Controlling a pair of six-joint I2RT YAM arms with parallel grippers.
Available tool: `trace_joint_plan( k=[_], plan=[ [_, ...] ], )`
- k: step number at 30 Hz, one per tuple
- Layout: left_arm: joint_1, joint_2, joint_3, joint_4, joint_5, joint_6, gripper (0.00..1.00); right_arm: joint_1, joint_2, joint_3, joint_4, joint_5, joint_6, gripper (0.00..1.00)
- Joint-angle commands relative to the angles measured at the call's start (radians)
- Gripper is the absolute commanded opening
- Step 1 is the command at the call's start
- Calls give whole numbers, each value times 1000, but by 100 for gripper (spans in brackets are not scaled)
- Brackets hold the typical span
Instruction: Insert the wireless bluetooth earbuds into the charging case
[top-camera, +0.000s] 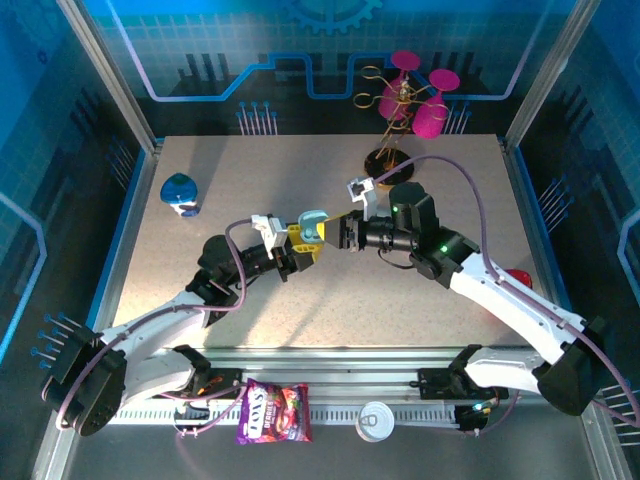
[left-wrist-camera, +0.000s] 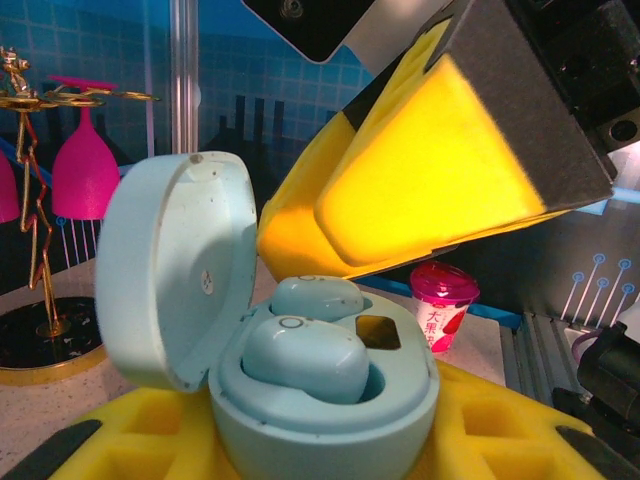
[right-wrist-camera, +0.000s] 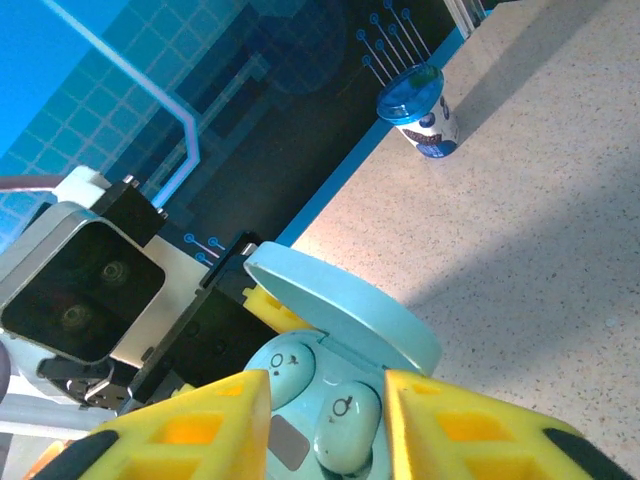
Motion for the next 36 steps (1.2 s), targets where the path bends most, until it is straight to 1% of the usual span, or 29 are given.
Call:
trace_joint_plan(
  k=[1,9,11,14,16,18,21,26,28,31,36],
  plan=[
    [1,0,28,61,19,-4,28,-6,-22,5,3,31,4,39],
    [1,-1,5,79,7,31,28,-7,-78,-14,7,60,-14,55],
    [1,1,-4,85,10,59,28,-6,-102,-24,10,86,-16,63],
    [0,9,-19,83,39,124,28,-6,-115,-19,-3,115,-19,77],
    [1,11,-25,57,63,193,28,-6,-108,9,-60,155,-33,83],
    [1,9,-23,22,68,244,28,-4,-92,38,-110,199,-42,85],
    [0,2,-17,-14,72,295,28,-4,-57,86,-188,249,-39,86],
    [0,-2,-18,-23,85,333,28,-4,20,167,-300,258,-30,86],
    [0,-1,-21,-18,87,334,28,-3,45,195,-349,252,-37,86],
    [0,-1,-23,-7,64,323,28,0,53,192,-368,230,-40,86],
    [1,4,-14,24,1,240,28,3,26,150,-374,189,-59,86]
  ],
)
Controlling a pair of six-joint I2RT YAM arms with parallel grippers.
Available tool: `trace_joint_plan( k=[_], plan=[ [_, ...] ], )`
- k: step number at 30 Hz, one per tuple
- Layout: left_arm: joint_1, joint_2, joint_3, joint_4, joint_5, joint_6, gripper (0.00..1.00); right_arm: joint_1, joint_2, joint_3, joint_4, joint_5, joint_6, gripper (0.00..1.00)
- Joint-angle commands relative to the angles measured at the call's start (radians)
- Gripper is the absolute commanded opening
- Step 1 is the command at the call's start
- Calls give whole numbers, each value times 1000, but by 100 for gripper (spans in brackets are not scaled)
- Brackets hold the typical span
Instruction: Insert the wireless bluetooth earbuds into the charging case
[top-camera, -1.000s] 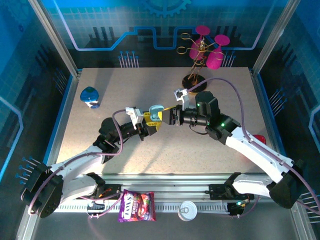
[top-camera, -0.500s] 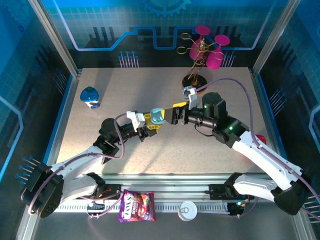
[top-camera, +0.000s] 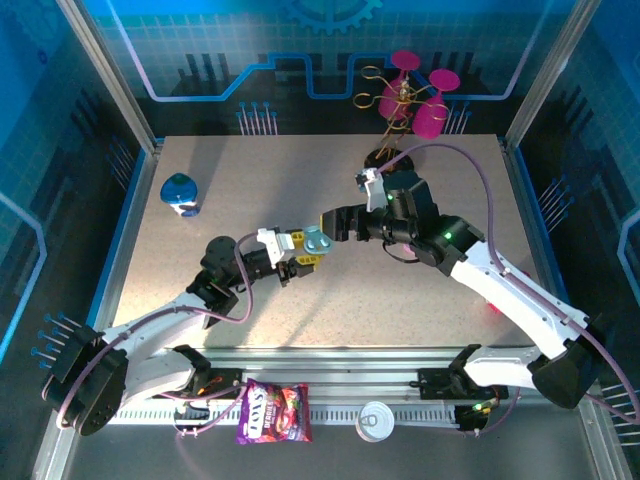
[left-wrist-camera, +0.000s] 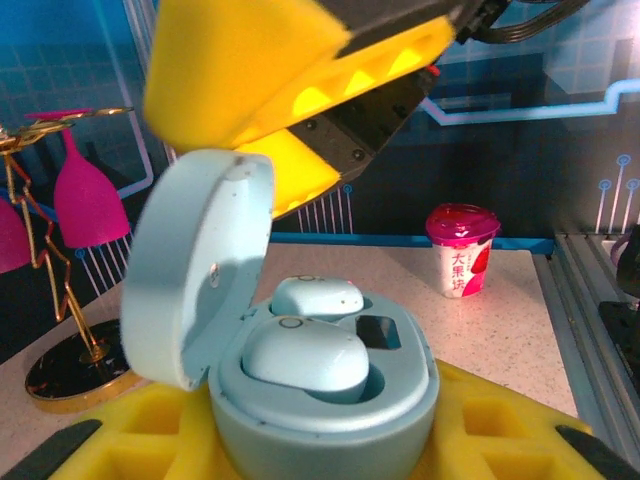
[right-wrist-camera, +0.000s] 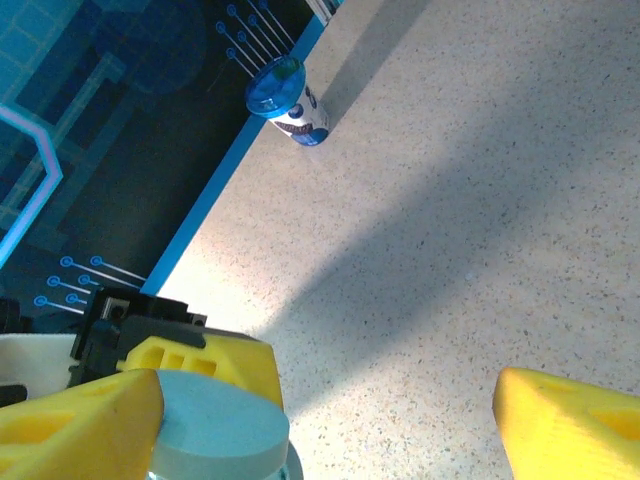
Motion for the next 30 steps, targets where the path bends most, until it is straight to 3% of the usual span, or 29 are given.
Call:
trace_joint_plan(
  k=[1,8,13,18,22,26,30],
  plan=[
    [0,5,12,62,-44,-49,27,4,-28,-24,-62,-42,-30,86],
    [1,25,16,103,-53,-72,27,-26,-114,-132,90,-168,110,85],
    [0,20,15,137,-36,-97,27,-103,-162,-238,272,-335,354,82],
    [-1,29,15,195,-27,-129,27,-116,-124,-319,502,-495,570,77],
    [-4,45,22,220,-21,-144,27,-103,-69,-389,724,-557,708,70],
    [-7,65,22,237,-26,-150,27,-89,-36,-411,829,-576,758,63],
    [-9,71,21,242,-28,-154,28,-89,-32,-418,841,-572,766,42]
  ],
)
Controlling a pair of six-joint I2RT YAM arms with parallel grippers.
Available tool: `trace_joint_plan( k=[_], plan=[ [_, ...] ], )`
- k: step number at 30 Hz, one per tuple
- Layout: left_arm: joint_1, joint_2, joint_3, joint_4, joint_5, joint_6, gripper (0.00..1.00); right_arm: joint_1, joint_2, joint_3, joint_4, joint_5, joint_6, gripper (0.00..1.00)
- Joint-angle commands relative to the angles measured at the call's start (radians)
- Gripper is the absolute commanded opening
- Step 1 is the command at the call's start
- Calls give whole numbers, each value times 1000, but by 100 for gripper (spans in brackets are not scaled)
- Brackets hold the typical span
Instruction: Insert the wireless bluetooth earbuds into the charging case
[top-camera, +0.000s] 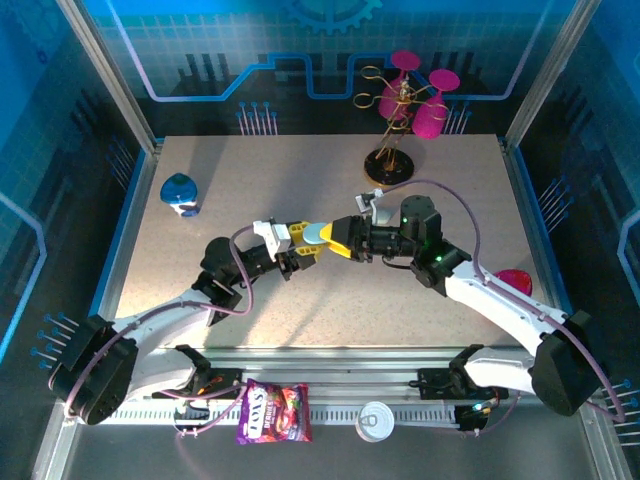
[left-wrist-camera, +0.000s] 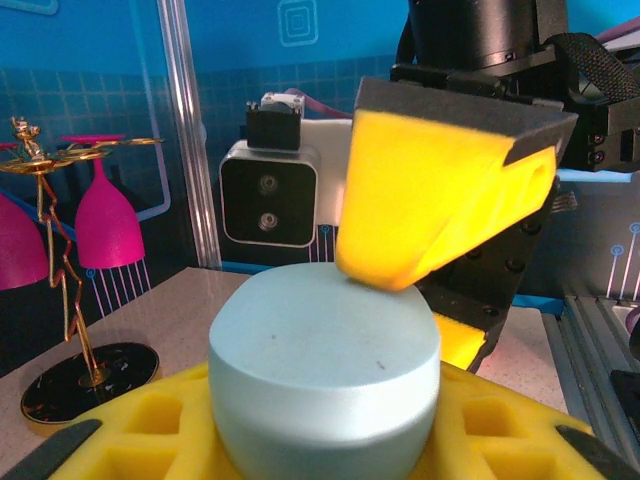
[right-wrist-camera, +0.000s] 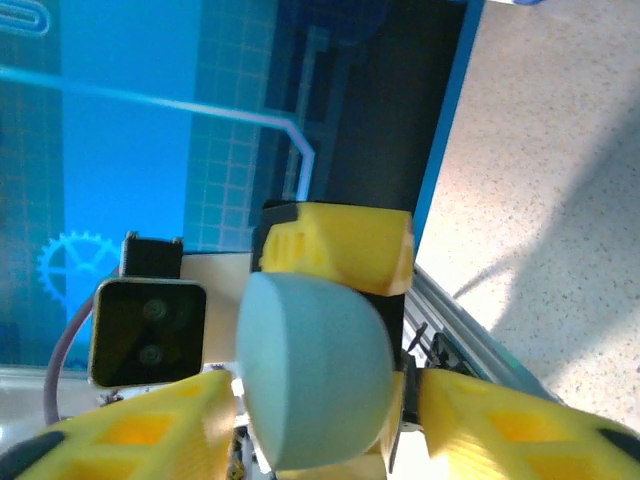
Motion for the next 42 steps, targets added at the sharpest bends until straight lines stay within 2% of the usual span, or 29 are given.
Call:
trace_joint_plan(
  k=[1,6,7,11,13,16,21,24,30,34,42],
  plan=[
    [-10,3,21,61,9,-19,28,7,0,-7,104,-33,43,37],
    [-14,1,26,57,19,-24,29,4,11,-7,90,-30,26,13],
    [-15,1,28,55,21,-24,29,3,16,-5,90,-32,26,10],
    [-14,1,38,21,39,-16,40,-3,20,-12,96,-25,6,11],
    [-15,-11,42,-19,37,-1,60,-17,10,-21,85,-14,-16,12],
    [-15,-39,32,-86,18,20,79,-48,-15,-39,39,17,-60,12],
    [-16,-91,-7,-169,0,23,98,-115,-47,-71,-82,79,-145,11],
    [-24,-127,-45,-226,-33,22,99,-147,-54,-85,-167,148,-211,11],
    [-68,-184,-103,-416,-170,71,99,-154,-6,-67,-355,340,-384,12],
    [-85,-190,-129,-475,-224,86,99,-153,79,-73,-334,410,-433,13],
    [-98,-95,-137,-443,-234,89,99,-145,259,-67,-309,550,-480,14]
  ],
)
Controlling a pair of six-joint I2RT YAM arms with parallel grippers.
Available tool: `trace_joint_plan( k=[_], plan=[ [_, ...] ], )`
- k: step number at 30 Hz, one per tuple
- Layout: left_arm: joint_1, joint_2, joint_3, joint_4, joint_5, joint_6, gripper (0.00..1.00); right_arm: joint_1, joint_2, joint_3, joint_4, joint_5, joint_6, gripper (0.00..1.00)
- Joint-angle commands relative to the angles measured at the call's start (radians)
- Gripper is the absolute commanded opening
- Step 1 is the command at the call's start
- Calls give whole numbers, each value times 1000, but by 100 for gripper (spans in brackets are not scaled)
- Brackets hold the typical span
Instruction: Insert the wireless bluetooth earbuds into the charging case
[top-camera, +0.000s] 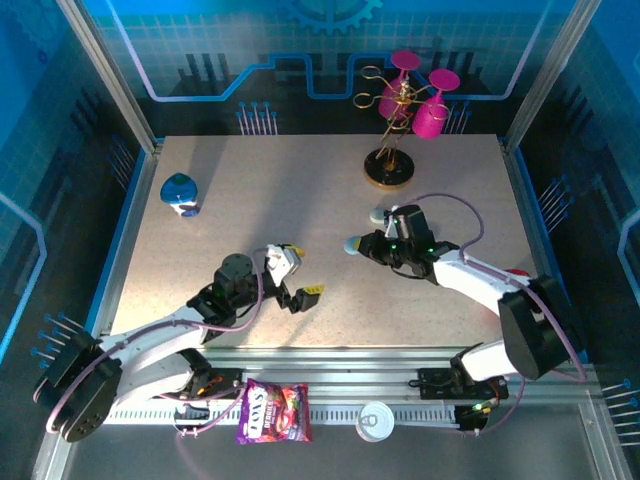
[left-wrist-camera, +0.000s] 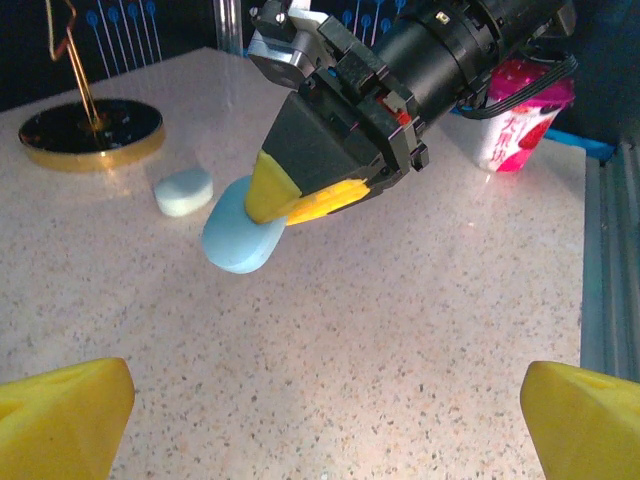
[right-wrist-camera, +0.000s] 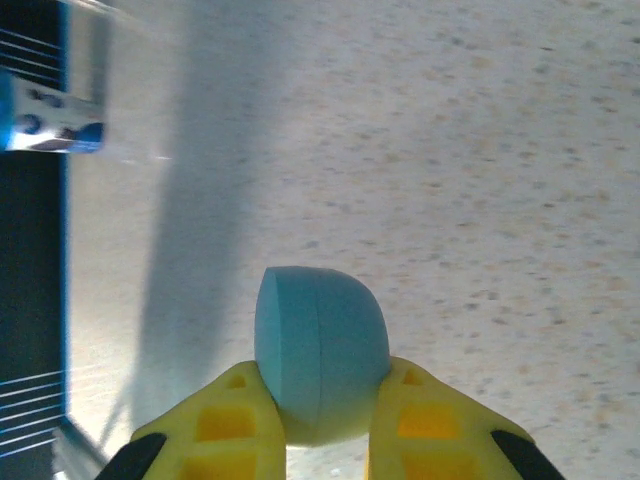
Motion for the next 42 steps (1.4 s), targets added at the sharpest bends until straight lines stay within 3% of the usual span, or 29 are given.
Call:
trace_joint_plan(
  k=[1,13,20,24,27,30,32,35,38,42],
  plan=[
    [-10,32,-10,4,-22,22,99,0,47,6,4,86,-47,14],
    [-10,45,9,38,-68,-22,99,0,117,-3,-6,135,-75,28],
    [34,-6,31,15,-178,-10,99,-1,-16,16,-108,238,-183,68],
    [97,-53,33,5,-312,8,99,0,-123,20,-150,360,-333,91],
    [145,-100,37,-47,-450,36,99,-1,-199,2,-143,467,-464,100],
    [186,-123,20,-76,-587,54,99,-3,-253,-48,-70,574,-632,100],
    [232,-116,-15,-40,-616,44,99,-5,-267,-96,18,643,-729,100],
    [307,-70,-64,31,-610,23,99,-41,-259,-170,163,691,-815,100],
    [382,41,-93,149,-580,-4,99,-129,-254,-183,214,621,-814,100],
    [459,187,-89,300,-508,-25,100,-211,-235,-304,533,592,-917,100]
  ],
)
